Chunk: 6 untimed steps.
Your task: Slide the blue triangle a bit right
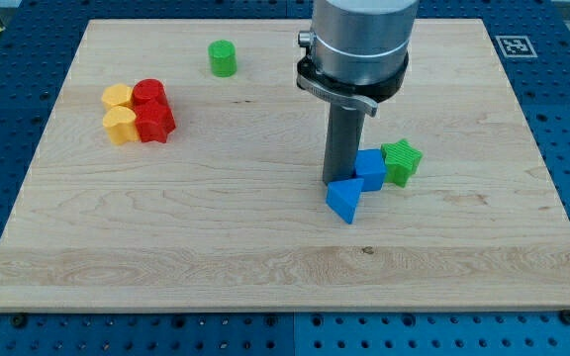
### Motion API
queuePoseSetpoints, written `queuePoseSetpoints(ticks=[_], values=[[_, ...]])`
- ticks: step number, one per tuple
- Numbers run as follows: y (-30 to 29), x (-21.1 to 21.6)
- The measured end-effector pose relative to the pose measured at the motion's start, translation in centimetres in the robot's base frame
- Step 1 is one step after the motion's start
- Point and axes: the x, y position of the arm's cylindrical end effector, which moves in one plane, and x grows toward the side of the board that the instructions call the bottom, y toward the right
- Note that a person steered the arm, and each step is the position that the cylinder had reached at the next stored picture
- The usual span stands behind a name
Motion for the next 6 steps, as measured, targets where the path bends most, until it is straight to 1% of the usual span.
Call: queuePoseSetpoints(ticks=[3, 4, 6], values=[[-0.8, 3.8], [-3.2, 4.7], [-2.3, 6.3]])
